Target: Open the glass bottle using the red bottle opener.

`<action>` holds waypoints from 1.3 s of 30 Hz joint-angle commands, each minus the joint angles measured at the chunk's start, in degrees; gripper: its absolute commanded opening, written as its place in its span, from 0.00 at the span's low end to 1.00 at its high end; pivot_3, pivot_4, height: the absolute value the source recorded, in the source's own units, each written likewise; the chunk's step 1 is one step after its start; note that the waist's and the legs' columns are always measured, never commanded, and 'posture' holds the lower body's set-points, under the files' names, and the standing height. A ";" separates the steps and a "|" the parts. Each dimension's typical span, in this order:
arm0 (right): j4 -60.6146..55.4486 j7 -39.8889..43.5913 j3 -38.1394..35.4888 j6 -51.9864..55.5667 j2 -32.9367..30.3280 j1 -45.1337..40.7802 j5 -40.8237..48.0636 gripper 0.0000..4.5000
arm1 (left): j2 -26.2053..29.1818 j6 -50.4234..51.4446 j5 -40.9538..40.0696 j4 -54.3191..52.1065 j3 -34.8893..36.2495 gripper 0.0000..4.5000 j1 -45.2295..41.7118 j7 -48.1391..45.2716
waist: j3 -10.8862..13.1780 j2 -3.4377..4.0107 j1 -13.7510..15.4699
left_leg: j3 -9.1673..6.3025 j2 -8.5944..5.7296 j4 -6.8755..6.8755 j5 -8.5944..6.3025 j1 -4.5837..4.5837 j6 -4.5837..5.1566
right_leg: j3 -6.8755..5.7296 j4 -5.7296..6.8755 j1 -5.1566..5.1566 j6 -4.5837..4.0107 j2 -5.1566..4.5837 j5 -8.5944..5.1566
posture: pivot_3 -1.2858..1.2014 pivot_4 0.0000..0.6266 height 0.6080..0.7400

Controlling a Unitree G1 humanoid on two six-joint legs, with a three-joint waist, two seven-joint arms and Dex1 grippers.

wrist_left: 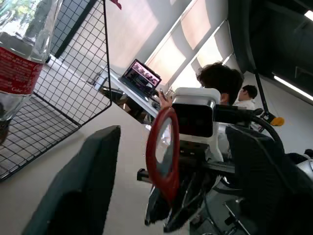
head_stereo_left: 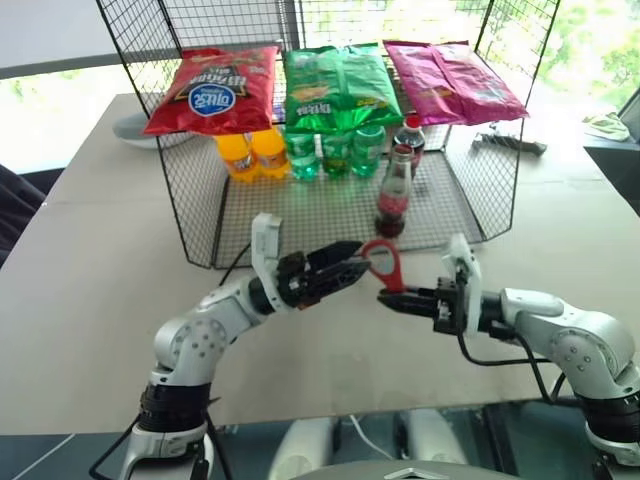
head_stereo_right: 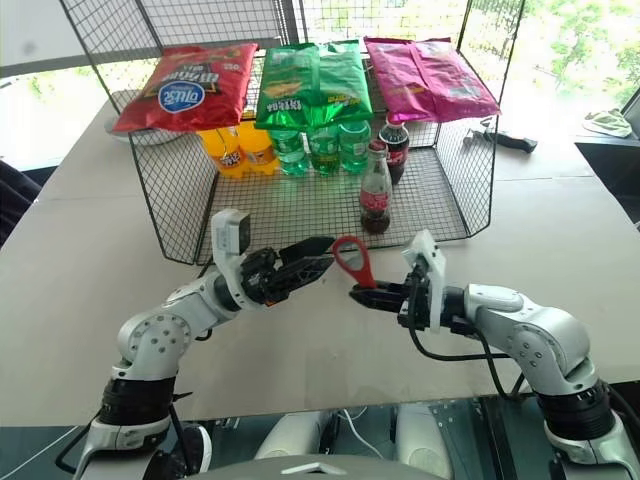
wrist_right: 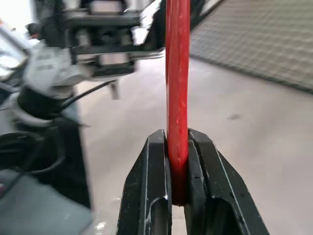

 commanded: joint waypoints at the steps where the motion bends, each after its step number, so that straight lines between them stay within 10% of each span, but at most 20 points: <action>1: -1.06 -4.15 -5.55 -7.75 2.14 2.51 -4.44 0.00 | -0.35 -6.60 5.71 0.24 -0.23 0.99 0.66 -0.40 | 0.00 0.00 0.00 | 0.00 0.00 0.00 0.00 0.00 0.00 | 0.01 0.00 0.00 0.00 0.01 0.00 | 0.52 0.24 1.00; 15: 2.14 -14.47 -10.86 -25.85 11.64 3.16 -17.75 0.00 | -10.78 -39.32 31.11 25.32 -3.79 0.99 -14.49 2.98 | 0.00 0.00 0.71 | 0.05 -0.03 0.00 0.01 0.00 -0.01 | 0.02 0.05 -0.01 0.00 0.25 0.01 | 0.52 0.24 1.00; 39: 2.66 -14.73 -7.85 -29.72 15.46 4.05 -21.46 0.00 | -19.76 -60.38 44.86 67.76 -5.18 0.99 -39.07 5.42 | 0.01 -0.03 -0.27 | 0.04 -0.09 0.30 0.01 -0.03 0.02 | 0.01 0.34 -0.03 0.02 0.33 0.00 | 0.52 0.24 1.00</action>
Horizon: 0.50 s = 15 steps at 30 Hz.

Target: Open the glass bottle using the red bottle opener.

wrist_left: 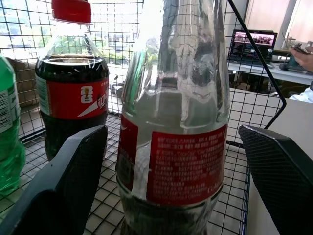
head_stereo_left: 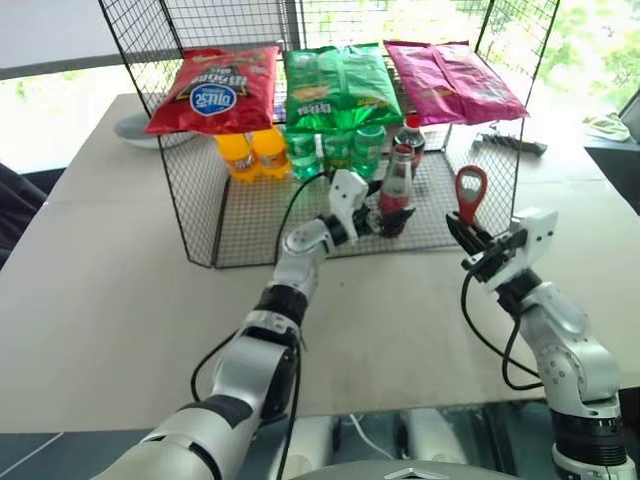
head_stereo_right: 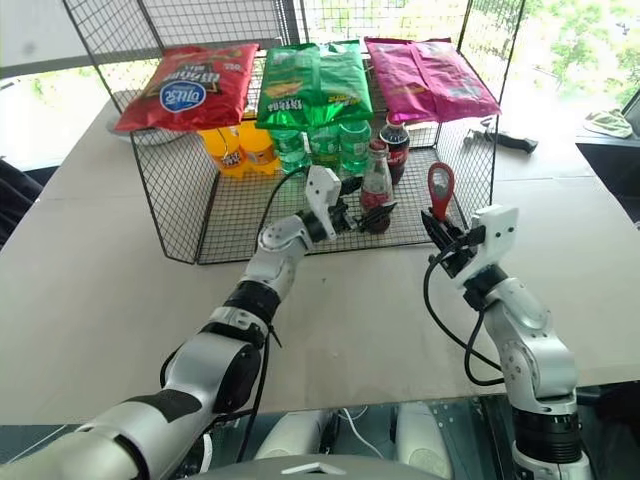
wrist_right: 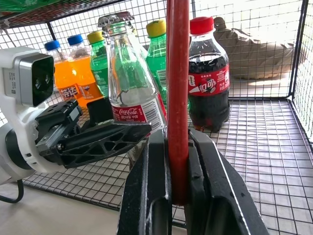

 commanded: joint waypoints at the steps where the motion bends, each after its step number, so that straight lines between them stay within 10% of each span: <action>1: -0.75 -0.06 -0.21 -1.93 0.35 -0.45 -0.35 0.00 | -0.54 -3.43 1.28 2.60 0.40 0.99 -3.00 0.24 | 0.00 0.00 -0.04 | 0.00 0.00 0.02 0.00 0.00 0.00 | 0.00 0.03 0.00 0.00 0.01 0.00 | 0.52 0.24 1.00; 4: -0.73 0.12 0.08 -2.35 0.42 -0.36 -0.89 0.00 | -0.92 -3.68 0.93 4.33 1.16 0.99 -3.95 -0.63 | 0.00 0.00 -0.06 | -0.01 0.01 0.09 0.00 0.00 0.00 | 0.00 0.11 0.00 0.00 0.01 0.00 | 0.52 0.24 1.00; 10: 0.33 0.00 0.34 -3.77 0.53 -1.18 -1.97 0.00 | -0.55 -3.96 1.04 4.90 2.31 0.60 -4.07 -1.73 | 0.00 0.00 -0.06 | -0.01 0.00 0.18 0.00 0.00 0.00 | 0.00 0.20 0.00 0.00 0.01 0.00 | 0.52 0.24 1.00; 15: 0.72 -0.13 -0.53 -4.63 0.09 -1.82 -2.59 0.00 | 2.05 1.91 -3.02 -5.86 3.25 0.60 -0.50 -6.98 | 0.00 0.00 -0.39 | 0.00 0.01 0.19 0.00 0.00 0.00 | 0.02 0.23 -0.02 0.00 0.01 0.00 | 0.52 0.24 1.00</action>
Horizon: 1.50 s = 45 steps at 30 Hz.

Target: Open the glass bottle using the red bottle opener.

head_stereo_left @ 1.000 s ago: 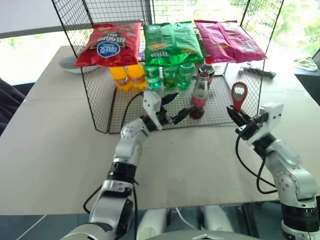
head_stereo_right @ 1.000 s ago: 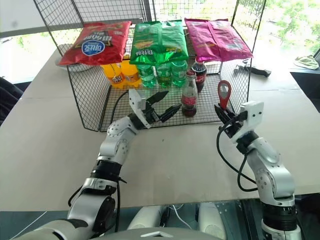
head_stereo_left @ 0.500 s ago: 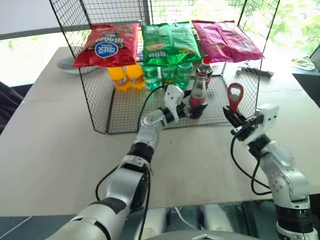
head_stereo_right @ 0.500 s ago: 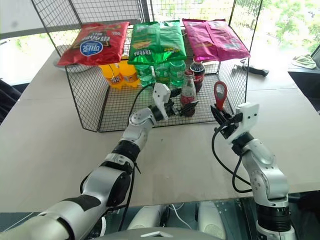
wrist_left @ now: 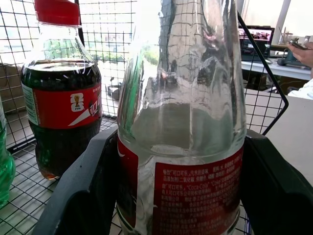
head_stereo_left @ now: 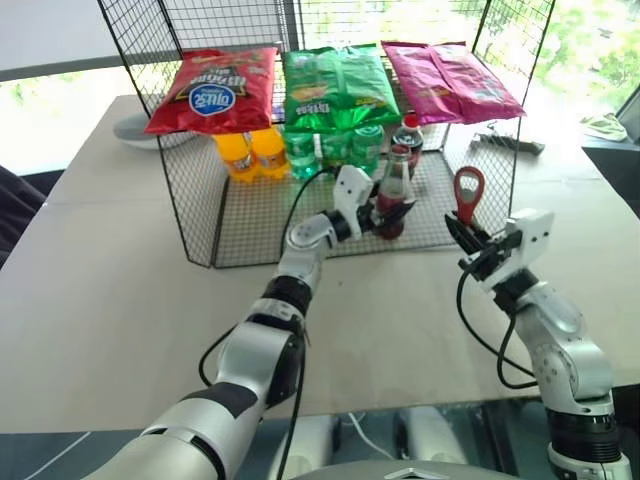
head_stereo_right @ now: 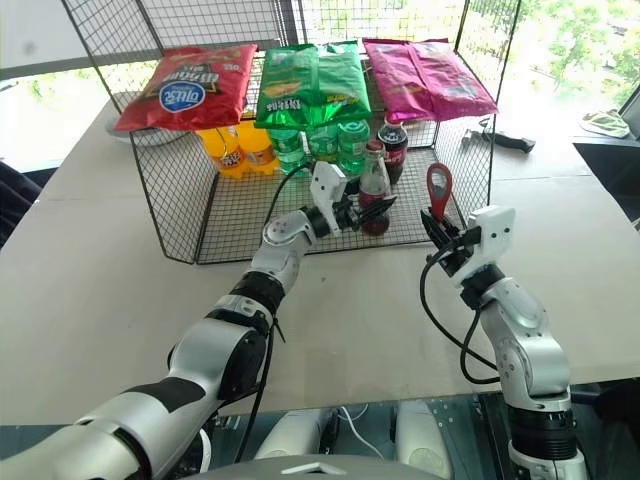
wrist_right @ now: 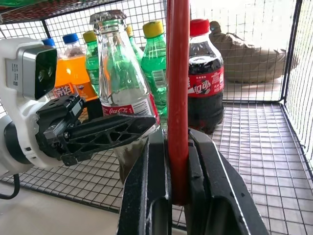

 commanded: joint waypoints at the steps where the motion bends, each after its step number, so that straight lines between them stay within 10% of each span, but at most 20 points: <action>1: -1.13 -0.19 -1.56 -1.83 -0.38 -0.88 0.03 0.00 | 2.00 4.58 -3.77 -11.84 0.78 0.60 2.37 -4.51 | 0.00 0.00 -0.22 | 0.01 0.01 -0.02 0.00 0.00 0.00 | 0.02 0.00 -0.01 0.00 0.01 0.00 | 0.52 0.24 1.00; 13: 1.78 1.03 -1.88 -2.88 -0.71 -2.46 -0.17 0.00 | 13.48 30.74 -10.93 -56.50 -6.30 0.60 22.65 -9.20 | 0.00 0.02 0.25 | 0.01 0.06 -0.01 0.00 -0.04 -0.01 | 0.09 0.02 -0.07 -0.01 -0.03 0.00 | 0.52 0.24 1.00; 26: 2.37 1.69 -1.95 -2.96 -0.79 -2.96 -0.29 0.00 | 10.18 21.74 -8.89 -54.42 -7.26 0.60 28.54 -5.70 | 0.00 0.02 0.21 | 0.03 0.05 0.01 0.00 -0.01 -0.01 | 0.09 0.02 -0.04 -0.01 -0.04 0.00 | 0.52 0.24 1.00; 27: 2.35 1.64 -1.87 -3.01 -0.73 -2.93 -0.40 0.00 | 10.18 21.85 -9.30 -54.63 -7.39 0.83 28.83 -5.99 | 0.00 0.02 0.19 | 0.03 0.05 0.01 0.00 -0.01 -0.01 | 0.09 0.02 -0.04 -0.01 -0.04 0.00 | 0.52 0.24 1.00; 29: 2.40 1.63 -1.88 -3.03 -0.70 -2.96 -0.47 0.00 | 10.16 21.69 -9.39 -54.72 -7.51 0.99 29.15 -5.99 | 0.00 0.02 0.18 | 0.03 0.06 0.00 0.00 -0.01 -0.01 | 0.09 0.02 -0.03 -0.01 -0.04 0.00 | 0.52 0.24 1.00; 45: 3.43 1.75 -1.61 -3.53 -0.44 -3.08 -0.60 0.00 | 9.17 18.00 -11.52 -54.83 -5.90 0.99 29.11 -5.20 | 0.00 0.02 0.19 | 0.04 0.06 0.01 0.00 0.01 -0.01 | 0.09 0.03 -0.02 -0.01 -0.03 0.00 | 0.52 0.24 1.00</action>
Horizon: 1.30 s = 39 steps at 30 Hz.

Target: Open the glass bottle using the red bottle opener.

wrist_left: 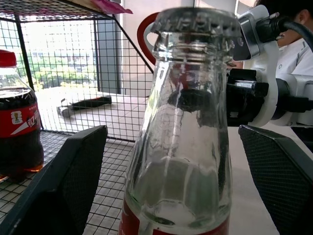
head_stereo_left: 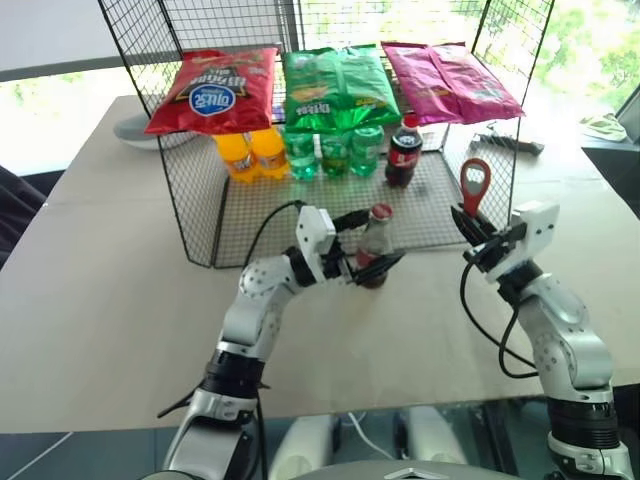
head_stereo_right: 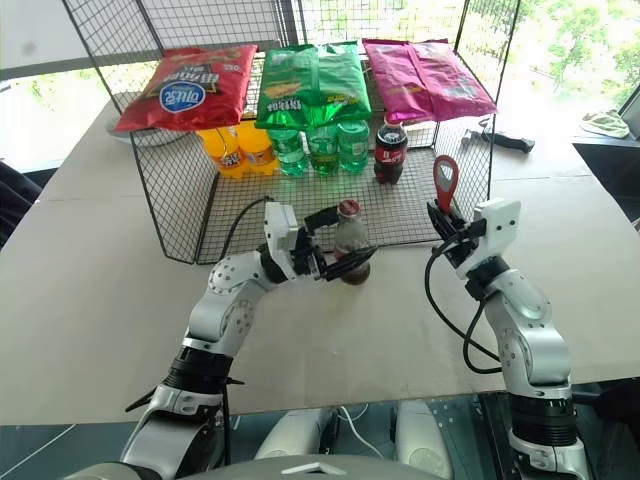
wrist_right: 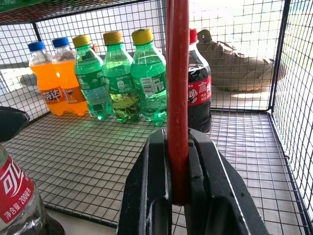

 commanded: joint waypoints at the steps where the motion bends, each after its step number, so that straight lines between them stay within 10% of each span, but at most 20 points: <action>1: -0.79 0.36 -0.12 -1.52 0.04 -0.86 -0.03 0.00 | 0.16 -2.23 -0.68 -1.90 0.62 0.99 -0.31 -0.37 | 0.00 0.00 0.00 | 0.00 0.00 0.00 0.00 0.00 0.00 | 0.00 0.00 0.00 0.00 0.00 0.00 | 0.52 0.24 1.00; 35: -0.03 0.89 1.26 -1.40 0.18 -1.82 -0.02 0.00 | -1.34 -6.98 -0.92 -0.28 -0.10 0.99 -0.33 -0.43 | 0.00 0.00 0.00 | 0.00 0.00 0.00 0.00 0.00 0.00 | -0.01 -0.01 0.00 0.00 0.01 0.00 | 0.52 0.24 1.00; 39: -0.79 1.81 2.70 -1.72 -0.65 -2.26 -1.44 0.00 | -1.29 -7.27 -0.13 -0.08 -0.30 0.83 -0.08 -0.10 | 0.00 0.00 -0.01 | 0.00 0.00 0.00 0.00 0.00 0.00 | -0.01 -0.01 0.00 0.00 0.01 0.00 | 0.52 0.24 1.00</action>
